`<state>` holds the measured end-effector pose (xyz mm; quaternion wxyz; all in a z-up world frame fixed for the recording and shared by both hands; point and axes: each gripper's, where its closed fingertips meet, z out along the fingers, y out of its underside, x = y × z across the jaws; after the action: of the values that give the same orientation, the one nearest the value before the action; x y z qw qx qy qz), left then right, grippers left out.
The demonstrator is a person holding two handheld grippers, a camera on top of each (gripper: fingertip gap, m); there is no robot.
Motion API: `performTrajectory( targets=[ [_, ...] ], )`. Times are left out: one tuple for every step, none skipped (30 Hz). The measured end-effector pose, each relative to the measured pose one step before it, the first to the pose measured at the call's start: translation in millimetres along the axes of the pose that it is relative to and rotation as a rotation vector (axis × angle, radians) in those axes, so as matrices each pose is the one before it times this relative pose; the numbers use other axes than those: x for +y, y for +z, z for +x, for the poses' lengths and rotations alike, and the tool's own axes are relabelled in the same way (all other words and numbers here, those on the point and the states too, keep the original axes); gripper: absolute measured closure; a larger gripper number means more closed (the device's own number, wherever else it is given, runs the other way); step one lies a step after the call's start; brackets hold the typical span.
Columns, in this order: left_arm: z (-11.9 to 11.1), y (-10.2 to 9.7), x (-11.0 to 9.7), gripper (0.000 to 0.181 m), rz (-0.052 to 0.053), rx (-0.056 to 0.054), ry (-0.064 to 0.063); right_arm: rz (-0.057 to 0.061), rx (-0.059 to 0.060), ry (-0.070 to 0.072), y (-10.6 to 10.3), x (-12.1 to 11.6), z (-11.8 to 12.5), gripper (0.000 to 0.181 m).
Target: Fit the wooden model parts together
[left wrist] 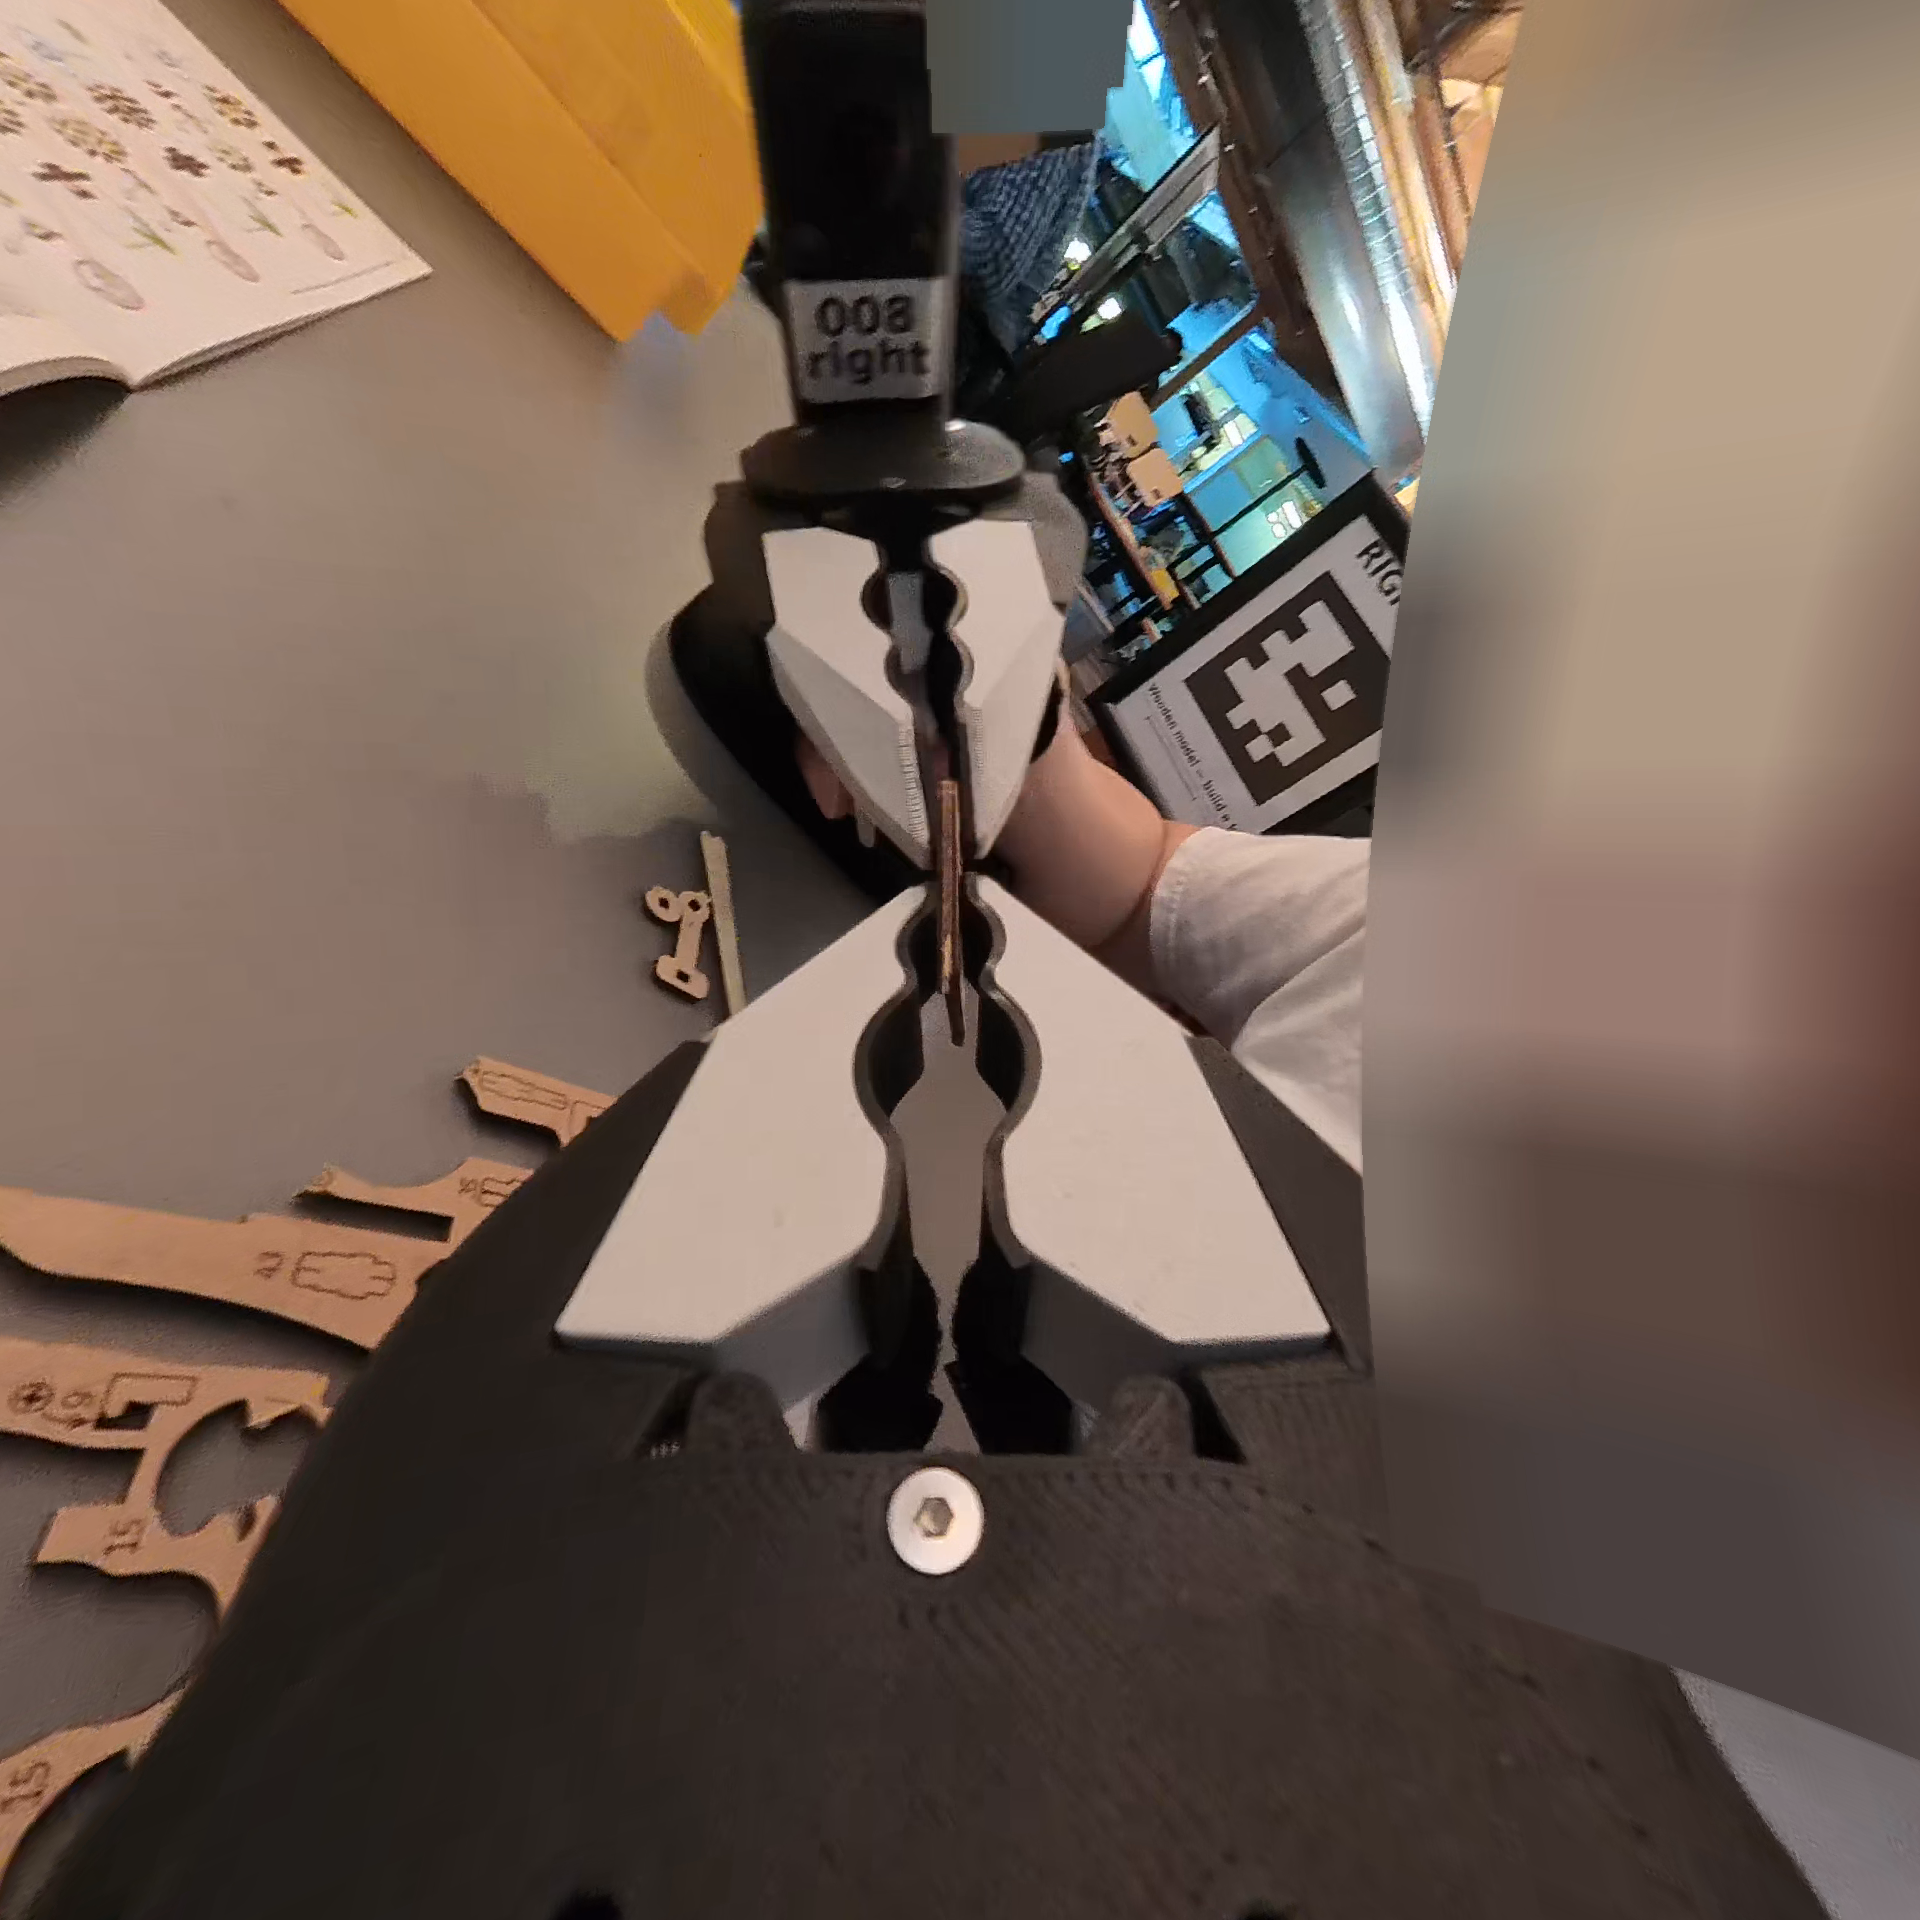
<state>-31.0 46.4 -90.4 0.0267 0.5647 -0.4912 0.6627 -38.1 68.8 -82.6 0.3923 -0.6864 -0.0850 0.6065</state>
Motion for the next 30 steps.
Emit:
performTrajectory(
  targets=[
    [-2.37,0.27,0.6,0.181,-0.0018,-0.0137,0.0022,0.0002,0.0154,-0.0071,-0.15,0.42,1.6,0.181],
    [-0.65,0.2,0.46,0.181,-0.0032,-0.0029,-0.0045,-0.0014,0.0043,0.0026,0.07,0.52,0.67,0.181],
    [-1.56,0.01,0.64,0.181,-0.0049,-0.0086,-0.0037,-0.0019,0.0096,0.0053,-0.12,0.38,1.93,0.181],
    [-2.8,-0.23,0.67,0.181,-0.004,-0.019,0.0017,-0.0019,0.0125,0.0043,0.29,0.44,2.35,0.181],
    [-0.93,0.05,1.3,0.181,-0.0092,-0.0105,0.0058,-0.0093,0.0019,0.0024,0.77,1.38,0.43,0.181],
    [-0.62,0.03,0.97,0.181,-0.0071,-0.0077,0.0026,-0.0057,0.0063,-0.0009,0.53,0.67,0.91,0.181],
    [-2.78,-0.29,0.72,0.181,-0.0039,-0.0196,0.0007,-0.0029,0.0191,-0.0008,0.22,0.59,2.95,0.181],
    [-2.34,0.07,1.17,0.181,-0.0071,-0.0161,0.002,-0.008,0.014,-0.0016,0.53,1.22,1.81,0.181],
    [-0.93,0.57,1.53,0.181,-0.0096,-0.006,0.0012,-0.0112,0.0098,-0.0048,0.25,1.53,1.16,0.181],
    [-1.86,0.27,0.86,0.181,-0.0054,-0.0127,0.0016,-0.004,0.0145,-0.0041,0.18,0.69,1.91,0.181],
    [-1.53,0.16,0.62,0.181,-0.0032,-0.0109,0.0039,-0.0025,0.0102,-0.0041,0.27,0.58,1.08,0.181],
    [-0.58,0.19,0.95,0.181,-0.0068,-0.0038,0.0,-0.0061,0.0049,-0.0017,0.23,1.0,0.6,0.181],
    [-0.49,0.17,0.34,0.181,-0.0017,-0.0024,-0.0009,-0.0003,0.0017,0.0029,-0.03,-0.04,0.49,0.181],
    [0.14,0.53,0.49,0.181,-0.0027,0.0016,-0.0015,0.0003,-0.0024,0.0033,0.1,-0.02,-0.06,0.181],
    [0.12,0.92,1.38,0.181,-0.0082,0.0031,-0.0042,-0.0041,-0.0009,0.0008,0.3,0.59,-0.12,0.181],
    [0.07,0.97,1.49,0.181,-0.0085,0.0012,-0.0024,0.0002,0.0021,-0.0012,0.13,-0.03,0.1,0.181],
    [-0.74,0.47,0.4,0.181,-0.0018,-0.0054,0.0008,-0.0038,0.0061,-0.0026,0.19,0.66,0.62,0.181],
    [-0.32,0.28,1.08,0.181,-0.0073,-0.0017,0.0023,-0.0099,0.0029,-0.003,0.05,1.57,-0.16,0.181],
    [0.0,0.37,1.39,0.181,-0.0092,0.0013,0.0,-0.0101,0.0018,-0.0041,-0.22,1.4,0.09,0.181],
    [-0.11,0.36,-0.06,0.181,0.0021,0.001,-0.0021,0.0023,-0.002,0.0022,-0.54,-0.22,0.11,0.181],
    [0.81,0.08,-0.41,0.181,0.0037,0.0068,-0.0034,0.0023,-0.0096,0.0082,-0.45,-0.32,-0.65,0.181],
    [0.36,-0.05,0.05,0.181,-0.001,0.0047,-0.0023,-0.0018,-0.0078,0.0106,-0.46,0.12,-0.24,0.181],
    [-0.17,-0.44,-0.54,0.181,0.0036,-0.0014,0.0012,0.0001,-0.0032,0.0063,-0.54,-0.06,0.25,0.181],
    [0.08,-0.63,-0.53,0.181,0.0033,0.0001,0.0013,0.0021,-0.0012,-0.0019,-0.18,-0.27,-0.28,0.181],
    [-0.06,-0.44,0.02,0.181,-0.0001,-0.0006,-0.0006,-0.0046,0.003,-0.0058,0.25,0.53,0.2,0.181],
    [-0.48,-0.07,0.34,0.181,-0.0006,-0.0016,-0.0011,-0.0049,0.0016,-0.0012,0.19,0.51,0.39,0.181],
    [0.47,0.08,-0.08,0.181,0.002,0.0042,-0.002,0.0015,-0.0045,0.0013,-0.03,-0.34,-0.59,0.181],
    [0.66,0.19,-0.06,0.181,-0.0006,0.0048,-0.0021,-0.0012,-0.0031,0.0006,-0.04,0.1,-0.43,0.181],
    [0.05,0.2,0.48,0.181,-0.0038,0.0012,-0.0004,-0.0036,-0.0008,0.0021,-0.01,0.68,-0.05,0.181],
    [0.56,0.35,0.31,0.181,-0.0009,0.0043,-0.0009,-0.0021,-0.0051,-0.0018,-0.28,0.19,-1.01,0.181]
  ],
)
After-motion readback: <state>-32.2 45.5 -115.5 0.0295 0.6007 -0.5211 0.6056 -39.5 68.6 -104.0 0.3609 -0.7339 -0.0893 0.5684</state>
